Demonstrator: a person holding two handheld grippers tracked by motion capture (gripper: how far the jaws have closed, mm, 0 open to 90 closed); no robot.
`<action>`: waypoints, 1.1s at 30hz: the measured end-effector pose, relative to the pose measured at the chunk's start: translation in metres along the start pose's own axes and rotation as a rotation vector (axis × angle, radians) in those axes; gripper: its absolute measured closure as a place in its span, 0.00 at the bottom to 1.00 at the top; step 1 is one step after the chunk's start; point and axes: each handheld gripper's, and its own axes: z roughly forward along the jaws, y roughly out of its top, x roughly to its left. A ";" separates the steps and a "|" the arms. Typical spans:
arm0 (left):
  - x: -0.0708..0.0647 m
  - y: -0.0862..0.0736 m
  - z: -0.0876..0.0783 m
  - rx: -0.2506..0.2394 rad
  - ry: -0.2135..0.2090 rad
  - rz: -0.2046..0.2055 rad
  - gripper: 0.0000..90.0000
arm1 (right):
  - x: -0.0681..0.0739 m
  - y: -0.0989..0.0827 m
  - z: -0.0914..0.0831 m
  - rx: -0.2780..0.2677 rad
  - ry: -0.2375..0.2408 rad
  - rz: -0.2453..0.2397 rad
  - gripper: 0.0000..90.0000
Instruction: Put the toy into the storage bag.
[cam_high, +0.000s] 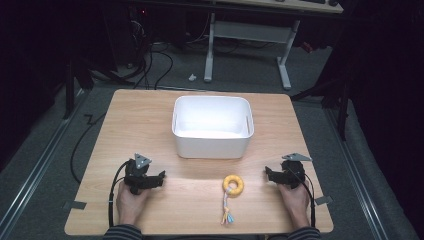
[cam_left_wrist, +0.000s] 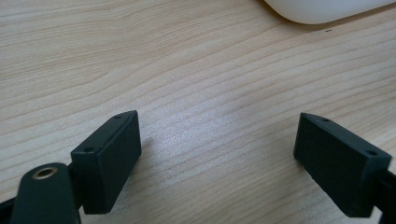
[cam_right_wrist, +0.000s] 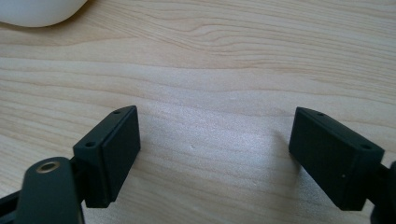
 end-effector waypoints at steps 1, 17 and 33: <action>0.000 0.000 0.000 0.000 0.000 0.000 0.17 | 0.000 0.000 -0.001 0.003 -0.001 0.000 0.23; 0.000 0.000 0.000 0.000 0.000 0.000 0.17 | 0.002 -0.005 -0.015 -0.014 0.023 0.008 0.33; 0.000 0.000 0.000 0.000 0.001 0.000 0.17 | 0.012 -0.007 -0.035 -0.049 0.060 -0.025 0.39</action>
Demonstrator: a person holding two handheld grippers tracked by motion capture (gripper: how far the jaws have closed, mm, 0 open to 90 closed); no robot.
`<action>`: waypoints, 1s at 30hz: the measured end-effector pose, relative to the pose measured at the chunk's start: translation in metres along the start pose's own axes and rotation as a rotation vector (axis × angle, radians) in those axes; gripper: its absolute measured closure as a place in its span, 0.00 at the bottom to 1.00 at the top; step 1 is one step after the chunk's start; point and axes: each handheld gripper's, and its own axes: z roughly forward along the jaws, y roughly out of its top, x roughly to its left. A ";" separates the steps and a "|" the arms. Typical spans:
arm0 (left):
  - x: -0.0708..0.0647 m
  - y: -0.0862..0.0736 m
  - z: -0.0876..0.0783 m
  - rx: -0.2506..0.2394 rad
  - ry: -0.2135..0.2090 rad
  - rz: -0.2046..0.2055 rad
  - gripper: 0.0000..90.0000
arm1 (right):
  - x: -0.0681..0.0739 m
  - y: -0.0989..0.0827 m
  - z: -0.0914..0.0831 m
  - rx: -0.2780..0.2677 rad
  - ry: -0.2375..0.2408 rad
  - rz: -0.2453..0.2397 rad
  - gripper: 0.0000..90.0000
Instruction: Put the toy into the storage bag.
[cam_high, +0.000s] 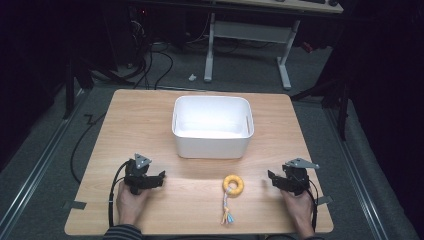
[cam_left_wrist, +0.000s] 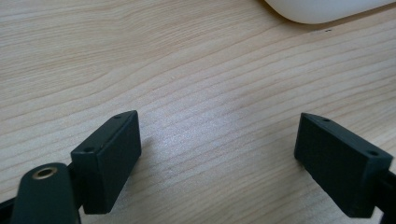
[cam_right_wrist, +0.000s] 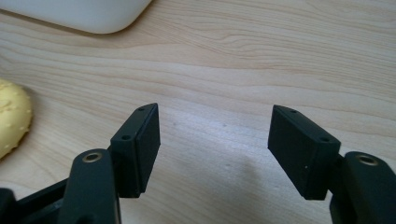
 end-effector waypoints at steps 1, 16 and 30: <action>0.000 0.000 0.000 0.000 0.000 0.000 0.17 | 0.001 0.000 -0.001 -0.002 0.002 -0.008 0.39; 0.000 0.000 0.000 0.000 0.000 0.000 0.17 | 0.018 0.002 -0.012 -0.026 0.056 -0.052 0.43; 0.000 0.000 0.000 0.000 0.001 0.001 0.17 | 0.037 0.011 -0.017 -0.038 0.097 -0.112 0.46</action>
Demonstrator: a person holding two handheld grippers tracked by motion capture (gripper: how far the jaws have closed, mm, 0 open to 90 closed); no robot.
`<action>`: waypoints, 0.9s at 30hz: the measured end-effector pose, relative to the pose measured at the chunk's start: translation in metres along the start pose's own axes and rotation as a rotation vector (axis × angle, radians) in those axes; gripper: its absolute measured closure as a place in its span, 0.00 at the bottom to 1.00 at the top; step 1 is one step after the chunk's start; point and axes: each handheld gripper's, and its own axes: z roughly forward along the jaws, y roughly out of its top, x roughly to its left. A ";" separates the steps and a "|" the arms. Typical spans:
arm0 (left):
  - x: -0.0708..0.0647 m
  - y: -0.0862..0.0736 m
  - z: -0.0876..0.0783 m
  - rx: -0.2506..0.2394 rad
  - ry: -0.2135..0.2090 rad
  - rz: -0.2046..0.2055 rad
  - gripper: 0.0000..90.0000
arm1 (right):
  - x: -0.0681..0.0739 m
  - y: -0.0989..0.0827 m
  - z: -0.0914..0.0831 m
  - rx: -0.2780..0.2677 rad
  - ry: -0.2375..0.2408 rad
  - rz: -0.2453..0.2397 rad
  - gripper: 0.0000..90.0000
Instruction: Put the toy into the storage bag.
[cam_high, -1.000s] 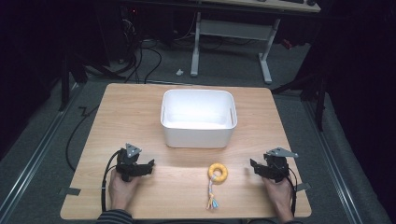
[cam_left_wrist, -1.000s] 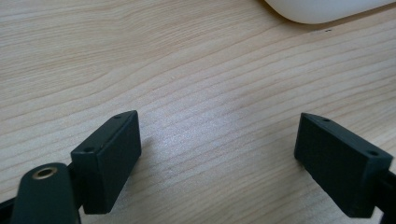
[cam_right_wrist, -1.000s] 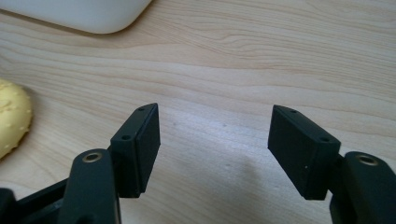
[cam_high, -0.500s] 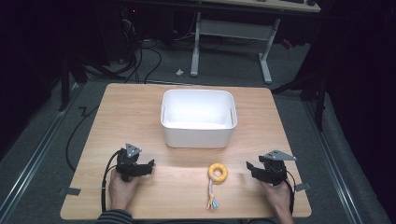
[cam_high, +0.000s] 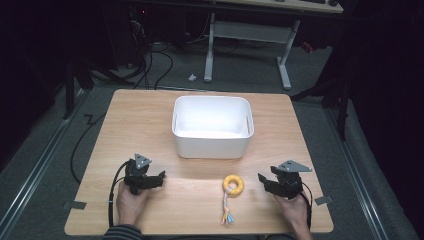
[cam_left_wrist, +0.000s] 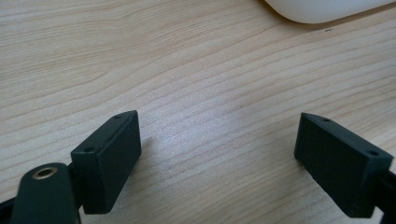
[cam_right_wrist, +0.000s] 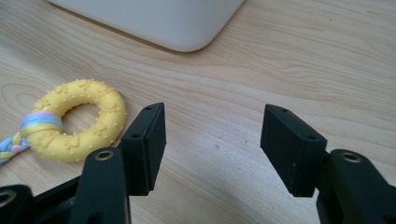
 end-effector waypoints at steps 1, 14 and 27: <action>0.000 0.000 0.000 0.000 0.000 0.001 0.17 | 0.002 0.002 -0.001 -0.002 0.007 -0.010 0.46; 0.000 0.000 0.000 0.000 -0.001 0.000 0.17 | 0.017 0.011 0.005 0.025 0.052 -0.058 0.47; 0.000 0.000 0.000 0.000 -0.001 0.000 0.17 | 0.034 0.021 0.014 0.055 0.090 -0.106 0.47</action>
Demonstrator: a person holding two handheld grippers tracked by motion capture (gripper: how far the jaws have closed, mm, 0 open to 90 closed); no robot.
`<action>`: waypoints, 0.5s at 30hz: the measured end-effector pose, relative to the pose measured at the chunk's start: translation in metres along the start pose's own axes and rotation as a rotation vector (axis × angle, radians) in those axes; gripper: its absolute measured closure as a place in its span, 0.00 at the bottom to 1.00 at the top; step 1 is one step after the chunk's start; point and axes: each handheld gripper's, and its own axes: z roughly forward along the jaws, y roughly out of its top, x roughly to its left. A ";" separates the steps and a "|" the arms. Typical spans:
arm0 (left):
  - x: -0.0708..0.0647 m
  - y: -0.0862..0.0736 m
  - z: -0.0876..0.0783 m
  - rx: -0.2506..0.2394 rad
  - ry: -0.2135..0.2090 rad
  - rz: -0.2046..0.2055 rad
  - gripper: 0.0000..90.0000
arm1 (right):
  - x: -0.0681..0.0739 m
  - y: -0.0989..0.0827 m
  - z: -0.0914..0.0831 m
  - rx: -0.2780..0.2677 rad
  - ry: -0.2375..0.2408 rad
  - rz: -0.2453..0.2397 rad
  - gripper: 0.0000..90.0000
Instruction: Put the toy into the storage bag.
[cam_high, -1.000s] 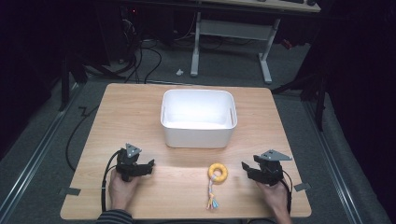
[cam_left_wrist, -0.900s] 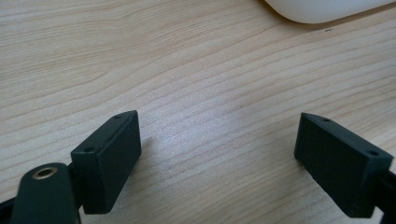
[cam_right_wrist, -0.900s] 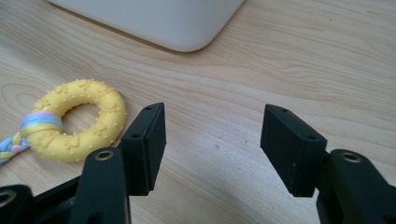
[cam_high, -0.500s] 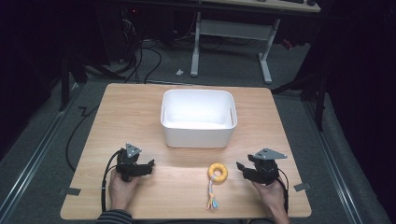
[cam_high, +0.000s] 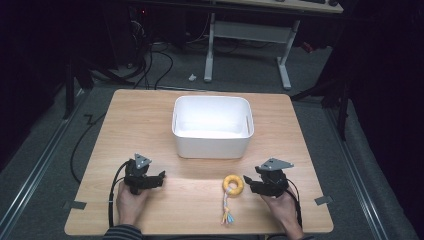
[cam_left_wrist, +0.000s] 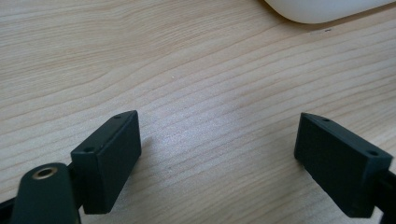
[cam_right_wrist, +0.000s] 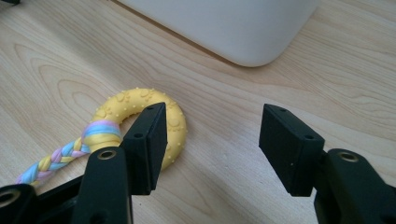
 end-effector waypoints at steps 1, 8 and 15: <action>0.000 0.000 0.000 0.000 0.000 0.000 0.17 | 0.000 0.000 0.000 0.000 0.000 0.000 0.47; 0.000 0.000 0.000 0.001 -0.002 -0.001 0.17 | 0.006 0.004 0.006 0.024 0.013 -0.025 0.47; 0.000 0.000 0.000 -0.001 0.000 -0.001 0.17 | 0.010 0.008 0.011 0.048 0.026 -0.040 0.48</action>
